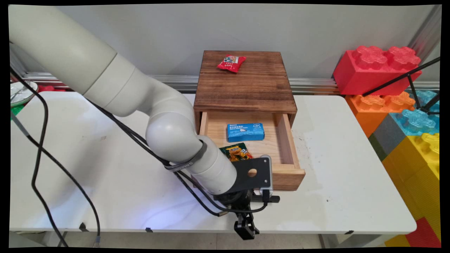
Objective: Open the drawer
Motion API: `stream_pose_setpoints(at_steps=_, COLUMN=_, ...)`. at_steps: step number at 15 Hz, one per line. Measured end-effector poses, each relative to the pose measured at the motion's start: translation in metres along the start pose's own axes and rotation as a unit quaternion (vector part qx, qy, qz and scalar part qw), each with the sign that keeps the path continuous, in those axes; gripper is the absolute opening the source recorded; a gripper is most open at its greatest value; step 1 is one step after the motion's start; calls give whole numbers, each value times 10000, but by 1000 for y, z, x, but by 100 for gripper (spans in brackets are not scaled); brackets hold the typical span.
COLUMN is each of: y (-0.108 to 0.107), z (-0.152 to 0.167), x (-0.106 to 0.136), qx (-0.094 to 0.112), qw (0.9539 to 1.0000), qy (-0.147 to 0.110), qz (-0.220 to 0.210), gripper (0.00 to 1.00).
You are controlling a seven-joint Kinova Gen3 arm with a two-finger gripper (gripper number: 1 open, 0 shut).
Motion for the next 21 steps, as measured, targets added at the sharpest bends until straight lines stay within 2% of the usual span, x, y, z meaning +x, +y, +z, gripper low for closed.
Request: stream_pose_setpoints(at_steps=21, y=33, z=-14, x=-4, qx=-142, qw=9999, qy=80, qz=11, gripper=100)
